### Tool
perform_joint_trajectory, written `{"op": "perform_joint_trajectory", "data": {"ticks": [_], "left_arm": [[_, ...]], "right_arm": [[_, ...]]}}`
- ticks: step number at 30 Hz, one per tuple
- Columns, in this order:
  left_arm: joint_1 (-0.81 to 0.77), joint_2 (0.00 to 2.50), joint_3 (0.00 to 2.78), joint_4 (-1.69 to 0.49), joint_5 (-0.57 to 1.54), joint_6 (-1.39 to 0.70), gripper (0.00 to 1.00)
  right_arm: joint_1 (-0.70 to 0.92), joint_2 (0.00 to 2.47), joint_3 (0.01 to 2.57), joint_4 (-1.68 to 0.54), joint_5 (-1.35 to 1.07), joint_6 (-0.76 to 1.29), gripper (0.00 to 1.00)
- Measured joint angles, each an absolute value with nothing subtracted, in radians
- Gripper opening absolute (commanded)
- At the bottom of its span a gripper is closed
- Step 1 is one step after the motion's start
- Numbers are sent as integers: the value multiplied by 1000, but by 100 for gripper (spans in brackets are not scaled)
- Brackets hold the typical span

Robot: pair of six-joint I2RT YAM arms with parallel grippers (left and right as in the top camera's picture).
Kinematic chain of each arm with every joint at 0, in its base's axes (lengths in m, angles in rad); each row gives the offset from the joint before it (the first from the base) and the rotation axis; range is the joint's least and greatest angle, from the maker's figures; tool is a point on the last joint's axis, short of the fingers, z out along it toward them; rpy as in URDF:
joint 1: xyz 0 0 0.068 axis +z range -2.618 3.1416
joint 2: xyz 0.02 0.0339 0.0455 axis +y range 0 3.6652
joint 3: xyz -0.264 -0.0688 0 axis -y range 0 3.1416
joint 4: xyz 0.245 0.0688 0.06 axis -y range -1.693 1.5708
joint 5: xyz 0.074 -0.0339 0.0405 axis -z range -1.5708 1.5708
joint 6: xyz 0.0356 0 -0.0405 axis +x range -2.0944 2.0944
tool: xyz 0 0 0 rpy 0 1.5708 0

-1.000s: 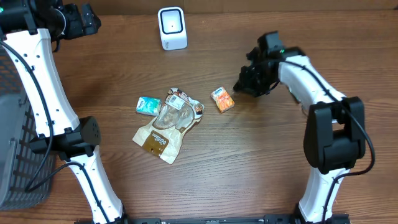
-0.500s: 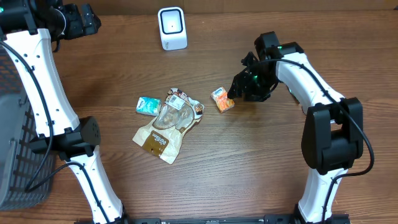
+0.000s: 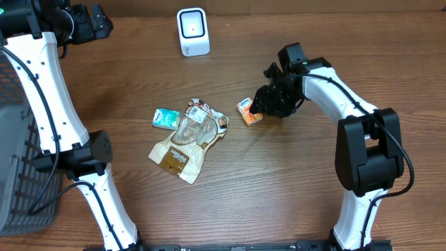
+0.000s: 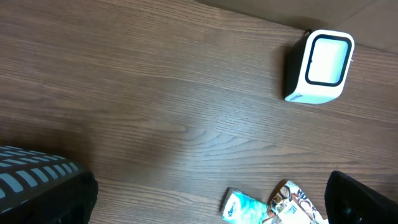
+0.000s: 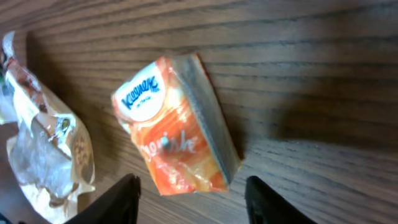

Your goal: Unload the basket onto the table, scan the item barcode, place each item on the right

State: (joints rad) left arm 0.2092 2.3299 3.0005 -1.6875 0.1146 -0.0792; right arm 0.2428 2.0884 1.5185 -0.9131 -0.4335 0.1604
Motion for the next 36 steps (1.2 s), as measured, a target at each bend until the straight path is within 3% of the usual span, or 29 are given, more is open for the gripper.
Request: {"op": "perform_joint_trajectory", "data": {"ticks": [6,9,13,23,31,36], "left_arm": [[209,2330,3000,-1687,115,-79,100],[209,2330,3000,-1687,115,-79,100],[209,2330,3000,-1687,115,-79,100],[209,2330,3000,-1687,115,-79,100],[209,2330,3000,-1687,115,-79,100],[209,2330,3000,-1688,115,-79,100]], "right_arm": [[243,2093,1453,-846,-430,192,36],[243,2120,1443,-811,-442,210,18],[242,2124,1442,-801,-462,230,4],[234,2124,1446,-850,-554,196,4],[184,2034,1454,-834,-1025,130,4],[171,1978,1473,-675,-1311,244,4]]}}
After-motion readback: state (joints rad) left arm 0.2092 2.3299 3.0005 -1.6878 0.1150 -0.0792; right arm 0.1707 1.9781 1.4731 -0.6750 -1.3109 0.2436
